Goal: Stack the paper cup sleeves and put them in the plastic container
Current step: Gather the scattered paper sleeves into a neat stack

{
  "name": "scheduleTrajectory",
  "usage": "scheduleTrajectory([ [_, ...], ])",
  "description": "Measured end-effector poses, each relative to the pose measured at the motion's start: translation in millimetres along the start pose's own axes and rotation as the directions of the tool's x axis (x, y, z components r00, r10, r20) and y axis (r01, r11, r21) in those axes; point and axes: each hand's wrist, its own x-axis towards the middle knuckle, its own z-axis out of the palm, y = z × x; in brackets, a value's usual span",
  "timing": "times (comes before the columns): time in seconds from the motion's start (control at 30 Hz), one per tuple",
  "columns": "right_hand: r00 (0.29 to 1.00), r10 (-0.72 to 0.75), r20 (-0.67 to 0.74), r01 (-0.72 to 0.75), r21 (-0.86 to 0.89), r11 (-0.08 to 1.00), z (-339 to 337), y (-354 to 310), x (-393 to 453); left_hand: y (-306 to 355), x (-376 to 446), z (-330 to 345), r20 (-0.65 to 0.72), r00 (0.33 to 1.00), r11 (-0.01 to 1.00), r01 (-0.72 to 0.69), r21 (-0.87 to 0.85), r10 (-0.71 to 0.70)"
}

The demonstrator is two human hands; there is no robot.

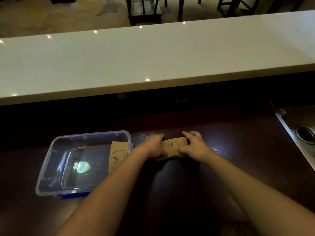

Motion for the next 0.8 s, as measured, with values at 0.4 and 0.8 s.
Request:
scheduleTrajectory([
  [0.4,0.935,-0.145,0.323,0.297,-0.492,0.818,-17.8,-23.3,6.4,9.1,-20.7,14.6,-0.051,0.996,0.985,0.070,-0.160,-0.079],
  [0.8,0.911,-0.405,-0.075,0.349,-0.381,0.856,28.2,26.5,-58.2,14.4,-56.4,73.0,-0.430,0.895,0.992,-0.086,0.090,0.117],
])
